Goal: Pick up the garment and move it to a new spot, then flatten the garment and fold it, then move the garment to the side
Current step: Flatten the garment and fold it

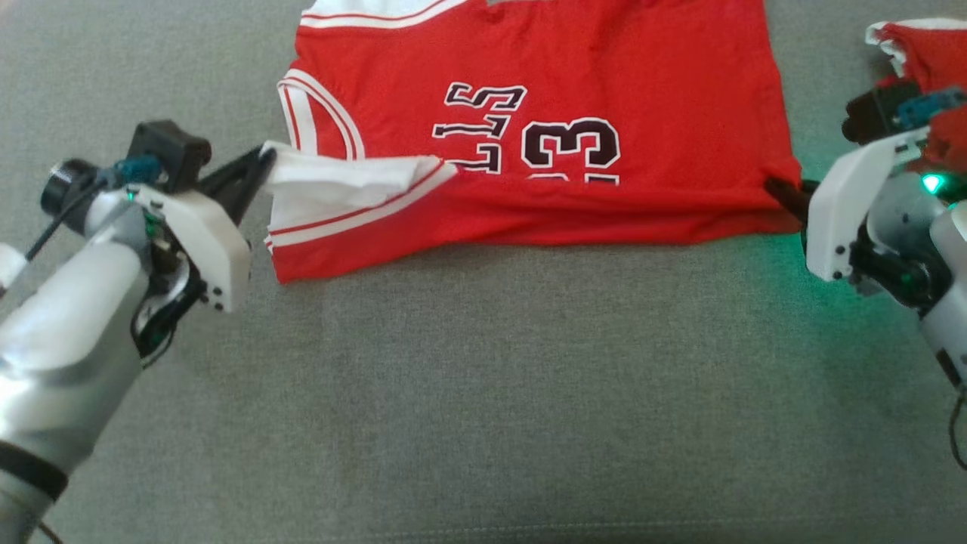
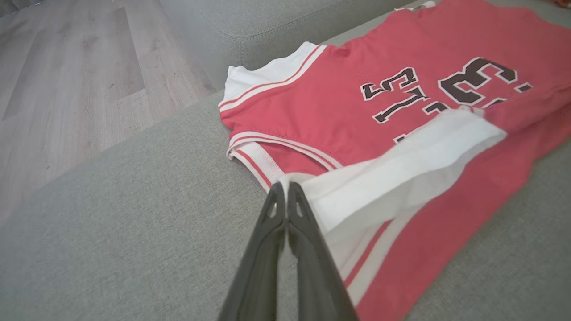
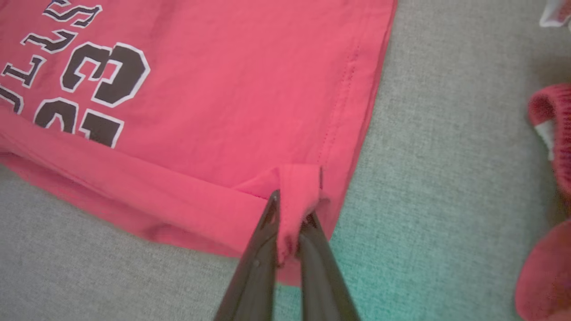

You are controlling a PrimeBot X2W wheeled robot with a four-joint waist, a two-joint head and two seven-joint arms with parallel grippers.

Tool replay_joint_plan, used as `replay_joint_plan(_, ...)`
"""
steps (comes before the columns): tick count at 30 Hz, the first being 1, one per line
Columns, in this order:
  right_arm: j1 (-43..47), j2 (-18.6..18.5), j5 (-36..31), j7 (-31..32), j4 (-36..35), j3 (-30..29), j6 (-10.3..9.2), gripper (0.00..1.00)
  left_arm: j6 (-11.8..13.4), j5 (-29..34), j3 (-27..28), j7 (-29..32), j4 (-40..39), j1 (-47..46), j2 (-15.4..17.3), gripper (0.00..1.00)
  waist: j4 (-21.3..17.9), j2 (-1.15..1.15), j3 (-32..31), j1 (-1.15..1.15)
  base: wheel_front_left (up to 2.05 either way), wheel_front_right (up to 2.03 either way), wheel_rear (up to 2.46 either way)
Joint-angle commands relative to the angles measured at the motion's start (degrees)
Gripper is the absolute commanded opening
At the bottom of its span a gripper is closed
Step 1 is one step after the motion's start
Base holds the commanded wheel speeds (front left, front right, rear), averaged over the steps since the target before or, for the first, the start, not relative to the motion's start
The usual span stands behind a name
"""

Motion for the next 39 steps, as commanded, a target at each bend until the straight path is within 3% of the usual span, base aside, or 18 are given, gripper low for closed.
replay_joint_plan(1,-2.0,-0.41,-0.82,0.09,-0.76,-0.15,-0.05,0.05,0.09,-0.27,1.32,-0.47,0.39,-5.16,2.3,0.0,0.05,0.0,0.62,0.0,0.0,0.0,0.0)
replay_joint_plan(2,-2.75,-0.32,-1.4,-0.48,-0.38,-0.35,-0.05,1.0,0.09,-0.29,0.75,-0.77,1.26,-6.34,2.17,0.0,0.09,0.0,0.94,0.0,0.0,0.0,0.0)
replay_joint_plan(3,-3.56,-0.11,-1.95,-1.03,0.17,-0.63,-0.05,1.0,0.09,-0.08,0.39,-1.3,2.29,-7.65,1.98,0.01,0.12,0.0,1.32,0.0,0.0,0.0,0.0)
replay_joint_plan(4,-4.28,0.22,-2.32,-1.47,0.64,-0.79,-0.05,1.0,0.09,0.24,0.29,-2.07,3.53,-8.92,1.61,0.63,0.17,0.0,1.59,0.0,0.0,0.0,0.0)
replay_joint_plan(5,-5.02,0.61,-2.49,-1.93,1.19,-1.14,-0.05,1.0,0.09,0.44,0.34,-2.8,4.91,-10.04,1.04,1.0,0.19,0.0,1.82,0.0,0.0,0.0,0.0)
replay_joint_plan(10,-8.7,2.45,-3.26,-6.62,3.94,-4.07,-0.05,1.0,1.4,-0.59,2.73,-7.21,10.94,-14.09,-2.88,1.0,0.34,0.0,2.06,0.0,0.0,0.0,0.0)
replay_joint_plan(15,-9.45,4.17,-3.43,-15.96,5.0,-7.24,-0.05,1.0,3.88,-2.35,8.33,-9.67,11.68,-14.53,-5.78,1.0,0.67,0.0,0.56,0.0,0.0,0.0,0.0)
replay_joint_plan(20,-6.56,4.81,-3.57,-27.86,3.61,-10.13,-0.05,1.0,7.16,-1.23,21.6,-9.76,0.19,-8.23,-7.38,1.0,1.02,0.0,-1.6,0.0,0.0,0.0,0.0)
replay_joint_plan(25,-0.83,5.96,-5.33,-38.88,1.02,-13.06,-0.05,1.0,8.32,2.62,33.9,-9.77,-10.75,3.43,-11.11,1.0,0.97,0.0,-4.21,0.0,0.0,0.0,0.0)
replay_joint_plan(28,3.48,7.41,-7.15,-43.26,-0.47,-15.58,-0.05,1.0,7.88,5.55,39.17,-9.77,-15.83,10.33,-14.52,1.0,0.84,0.0,-5.72,0.0,0.0,0.0,0.0)
replay_joint_plan(29,3.48,7.41,-7.15,-43.26,-0.47,-15.58,-0.05,1.0,7.88,5.55,39.17,-9.77,-15.83,10.33,-14.52,1.0,0.84,0.0,-5.72,0.0,0.0,0.0,0.0)
replay_joint_plan(33,9.39,10.1,-11.59,-45.26,-3.43,-19.0,-0.05,1.0,6.9,8.34,45.52,-9.78,-20.66,18.85,-19.71,1.0,0.44,0.0,-7.39,0.0,0.0,0.0,0.0)
replay_joint_plan(39,18.33,15.86,-17.68,-45.75,-7.33,-25.12,-0.05,1.0,4.33,13.7,49.31,-9.78,-21.83,28.49,-24.69,1.0,-0.18,0.0,-9.04,0.0,0.0,0.0,0.0)
